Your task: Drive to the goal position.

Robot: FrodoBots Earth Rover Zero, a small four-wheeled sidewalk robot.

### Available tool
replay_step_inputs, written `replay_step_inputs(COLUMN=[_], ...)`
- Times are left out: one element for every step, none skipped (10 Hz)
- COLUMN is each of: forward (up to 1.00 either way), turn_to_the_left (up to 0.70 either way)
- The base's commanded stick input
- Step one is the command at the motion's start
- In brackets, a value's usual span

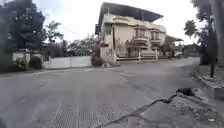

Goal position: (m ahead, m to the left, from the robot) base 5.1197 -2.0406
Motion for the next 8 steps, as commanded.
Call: replay_step_inputs(forward=[1.0, 1.0, 1.0, 1.0, 1.0, 1.0, 1.0, 1.0], turn_to_the_left=[-0.39, -0.39, -0.4, -0.4, -0.4, -0.4, -0.4, -0.4])
